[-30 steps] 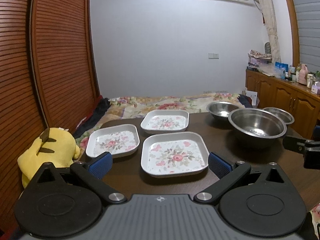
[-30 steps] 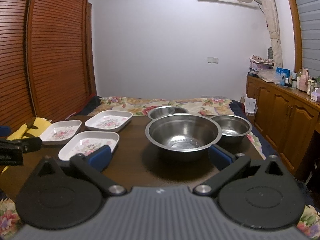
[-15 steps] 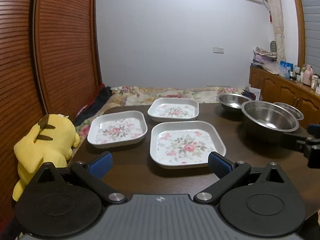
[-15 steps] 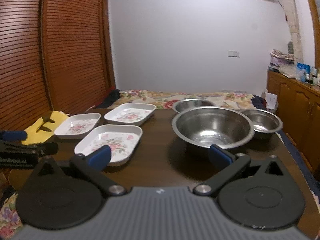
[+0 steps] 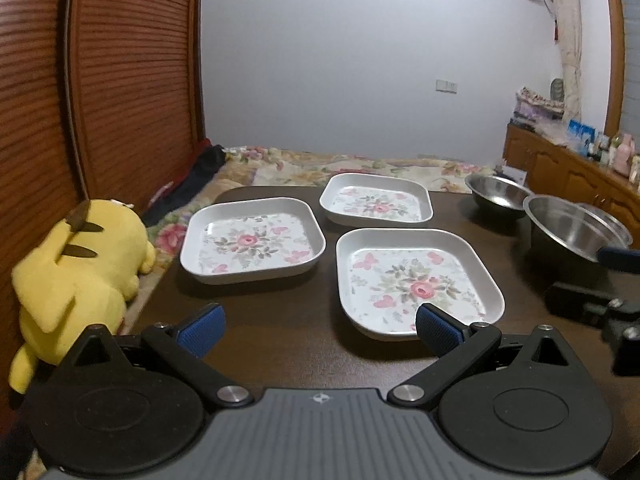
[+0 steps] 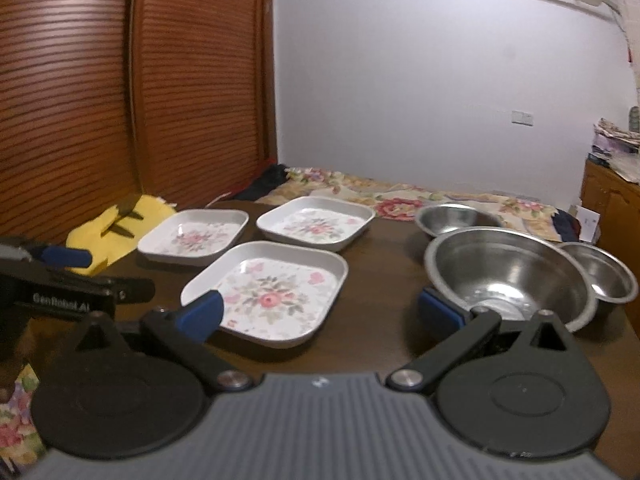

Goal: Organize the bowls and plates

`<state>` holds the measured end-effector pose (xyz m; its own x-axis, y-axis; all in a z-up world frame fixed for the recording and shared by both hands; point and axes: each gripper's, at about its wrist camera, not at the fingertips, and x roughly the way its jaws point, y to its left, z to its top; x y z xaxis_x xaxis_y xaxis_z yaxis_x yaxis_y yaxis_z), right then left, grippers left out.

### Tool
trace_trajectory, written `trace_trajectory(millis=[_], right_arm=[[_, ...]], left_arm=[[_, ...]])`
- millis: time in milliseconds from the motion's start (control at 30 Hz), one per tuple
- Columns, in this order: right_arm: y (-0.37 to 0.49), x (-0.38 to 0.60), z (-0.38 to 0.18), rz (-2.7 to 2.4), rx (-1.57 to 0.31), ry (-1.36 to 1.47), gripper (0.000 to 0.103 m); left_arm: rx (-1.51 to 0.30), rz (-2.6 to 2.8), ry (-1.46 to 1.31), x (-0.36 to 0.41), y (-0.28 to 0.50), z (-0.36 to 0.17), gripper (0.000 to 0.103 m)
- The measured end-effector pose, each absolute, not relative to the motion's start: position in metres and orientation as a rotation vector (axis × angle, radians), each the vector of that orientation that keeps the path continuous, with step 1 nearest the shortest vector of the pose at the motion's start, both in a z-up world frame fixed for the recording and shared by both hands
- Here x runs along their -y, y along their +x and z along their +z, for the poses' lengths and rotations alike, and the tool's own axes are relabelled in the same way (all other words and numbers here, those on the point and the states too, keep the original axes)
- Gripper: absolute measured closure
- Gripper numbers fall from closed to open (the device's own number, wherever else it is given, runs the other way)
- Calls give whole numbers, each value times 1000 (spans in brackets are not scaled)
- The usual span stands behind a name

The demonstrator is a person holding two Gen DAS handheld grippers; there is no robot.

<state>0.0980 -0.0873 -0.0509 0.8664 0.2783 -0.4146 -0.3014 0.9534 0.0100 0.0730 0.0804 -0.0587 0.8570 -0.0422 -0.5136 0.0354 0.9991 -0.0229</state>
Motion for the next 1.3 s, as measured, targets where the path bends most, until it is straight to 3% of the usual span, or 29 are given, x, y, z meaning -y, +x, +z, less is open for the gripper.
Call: trace_trajectory(millis=[67,133,333,467,533,633,767,867,933,1033,1200,1300], right_arm=[[104,82,-54,311,-433,-64,2],[110,79,-56,315,-450,-62,14],[129,69,-63,340,-486,-54,18],[141,64,-68,336,-514,-47,30],[147,63,-71,324,-530,-40,38],[159,64,-75,286,-552,-17,48],[168,66,-80,259,-568,-12,57],[176,71,-85,239,-593,23,67],[180,75,-86,234,-607,53,76],[183,77,-88,226,-609,62,78],[188,77,-92,226,-617,83,84],[188,78,-95,234,-628,92,91]], left_arm=[[-550,-54,-30,-86,77,-62,0],[-561,-66,-36,-88,82,-64,4],[-578,-97,-50,-94,99,-67,16],[-576,-122,-87,-98,110,-69,25],[-573,-136,-89,-97,116,-70,36],[-572,-139,-72,-96,125,-70,44],[-589,-162,-73,-95,138,-72,50],[-613,-200,-97,-95,147,-77,50],[-629,-210,-113,-96,151,-80,57],[-655,-221,-127,-95,156,-87,68],[-668,-234,-118,-91,160,-91,70],[-677,-235,-119,-91,164,-94,78]])
